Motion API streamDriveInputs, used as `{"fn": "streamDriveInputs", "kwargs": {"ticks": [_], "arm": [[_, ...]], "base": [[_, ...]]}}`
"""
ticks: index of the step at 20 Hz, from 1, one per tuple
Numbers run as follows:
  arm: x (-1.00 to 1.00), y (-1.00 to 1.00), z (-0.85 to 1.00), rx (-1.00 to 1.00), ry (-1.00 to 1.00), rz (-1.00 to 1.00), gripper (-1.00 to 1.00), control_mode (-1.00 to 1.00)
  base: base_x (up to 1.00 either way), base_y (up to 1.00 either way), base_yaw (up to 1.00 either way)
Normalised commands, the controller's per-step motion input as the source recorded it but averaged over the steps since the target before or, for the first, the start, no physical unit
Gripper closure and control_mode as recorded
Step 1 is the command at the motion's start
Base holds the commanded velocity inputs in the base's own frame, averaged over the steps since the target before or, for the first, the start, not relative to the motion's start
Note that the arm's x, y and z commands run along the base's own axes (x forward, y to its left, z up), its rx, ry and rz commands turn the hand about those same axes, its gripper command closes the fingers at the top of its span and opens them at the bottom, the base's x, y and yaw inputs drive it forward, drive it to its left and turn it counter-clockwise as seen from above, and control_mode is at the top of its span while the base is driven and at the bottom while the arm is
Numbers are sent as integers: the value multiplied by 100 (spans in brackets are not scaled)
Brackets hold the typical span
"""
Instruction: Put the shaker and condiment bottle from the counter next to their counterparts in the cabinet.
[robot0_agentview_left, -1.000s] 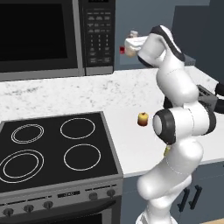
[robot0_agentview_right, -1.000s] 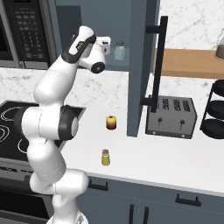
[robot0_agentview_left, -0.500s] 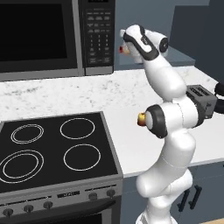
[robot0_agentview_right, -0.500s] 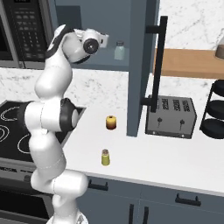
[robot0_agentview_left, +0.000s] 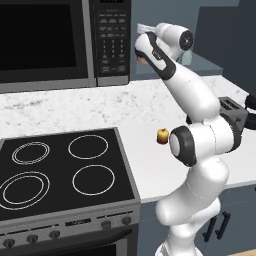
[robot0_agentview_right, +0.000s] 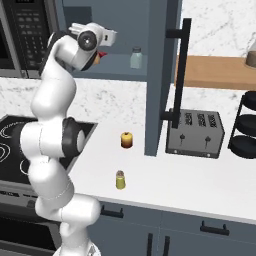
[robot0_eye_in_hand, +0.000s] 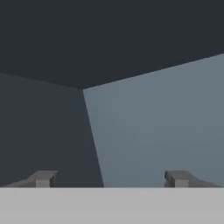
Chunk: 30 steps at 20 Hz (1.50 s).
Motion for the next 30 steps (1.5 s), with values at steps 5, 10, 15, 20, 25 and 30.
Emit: {"fn": "streamDriveInputs", "kwargs": {"ticks": [5, 10, 15, 20, 25, 30], "arm": [[-25, -23, 0, 0, -8, 0, -100, -100], [-54, -33, -1, 1, -8, 0, -100, -100], [-86, -43, -40, 0, 0, 0, -100, -100], [-100, -18, -56, 0, -5, -1, -100, -100], [-100, 6, -49, -3, -21, -6, -100, -100], [-100, 5, -59, -1, -18, -9, -100, -100]], "base": [[0, 0, 0], [0, 0, 0], [0, 0, 0], [0, 0, 0], [0, 0, 0], [0, 0, 0]]}}
